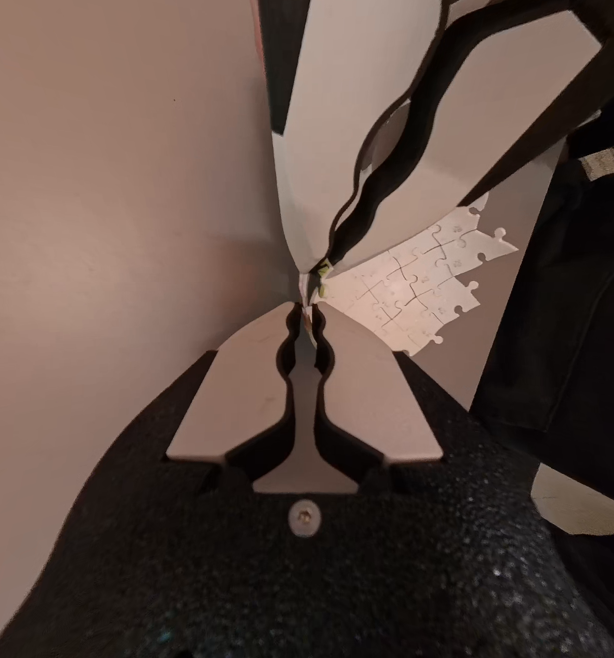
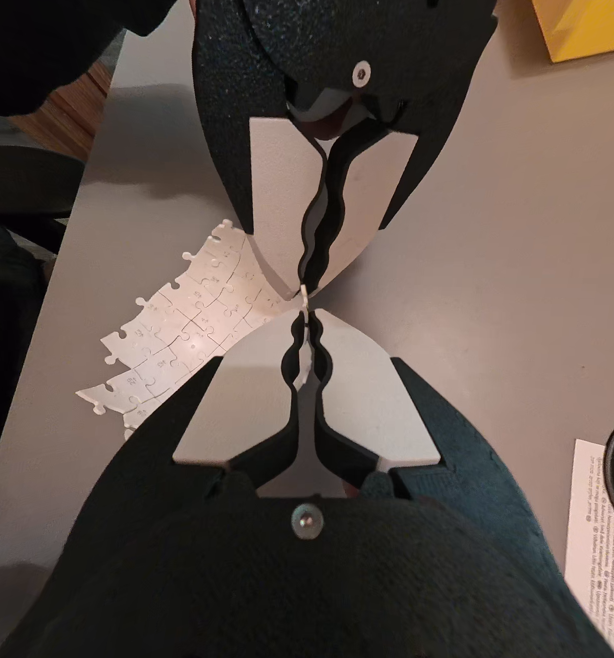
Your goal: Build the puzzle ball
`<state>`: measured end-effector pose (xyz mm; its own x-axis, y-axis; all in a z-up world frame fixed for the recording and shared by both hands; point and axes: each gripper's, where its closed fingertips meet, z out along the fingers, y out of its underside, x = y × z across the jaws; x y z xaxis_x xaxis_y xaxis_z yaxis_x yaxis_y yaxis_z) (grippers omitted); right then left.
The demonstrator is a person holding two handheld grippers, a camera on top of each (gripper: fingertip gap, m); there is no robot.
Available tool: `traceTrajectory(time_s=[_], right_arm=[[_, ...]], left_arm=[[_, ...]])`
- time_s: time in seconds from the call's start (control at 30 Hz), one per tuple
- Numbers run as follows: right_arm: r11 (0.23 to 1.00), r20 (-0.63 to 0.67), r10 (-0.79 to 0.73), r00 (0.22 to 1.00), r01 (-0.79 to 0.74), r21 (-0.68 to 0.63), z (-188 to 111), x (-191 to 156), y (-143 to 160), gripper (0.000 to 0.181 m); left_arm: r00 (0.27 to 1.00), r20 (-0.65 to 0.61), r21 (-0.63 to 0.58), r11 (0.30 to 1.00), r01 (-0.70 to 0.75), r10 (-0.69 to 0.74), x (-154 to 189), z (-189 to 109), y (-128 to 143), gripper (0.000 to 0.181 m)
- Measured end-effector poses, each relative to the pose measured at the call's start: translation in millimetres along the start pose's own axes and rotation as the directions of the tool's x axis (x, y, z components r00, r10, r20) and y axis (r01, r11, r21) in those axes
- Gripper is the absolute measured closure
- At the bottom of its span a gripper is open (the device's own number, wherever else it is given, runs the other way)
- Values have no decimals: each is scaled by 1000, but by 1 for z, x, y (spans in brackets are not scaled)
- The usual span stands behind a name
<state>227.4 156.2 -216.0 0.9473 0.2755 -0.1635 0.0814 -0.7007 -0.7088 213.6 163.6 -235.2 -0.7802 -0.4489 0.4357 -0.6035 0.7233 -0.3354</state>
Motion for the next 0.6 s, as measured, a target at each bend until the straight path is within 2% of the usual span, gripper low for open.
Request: traceTrajectory(time_s=[0.6], right_arm=[[999, -17, 42, 999, -42, 24, 0, 7, 1, 179]], left_arm=[[998, 29, 109, 992, -66, 63, -4, -8, -18, 174]])
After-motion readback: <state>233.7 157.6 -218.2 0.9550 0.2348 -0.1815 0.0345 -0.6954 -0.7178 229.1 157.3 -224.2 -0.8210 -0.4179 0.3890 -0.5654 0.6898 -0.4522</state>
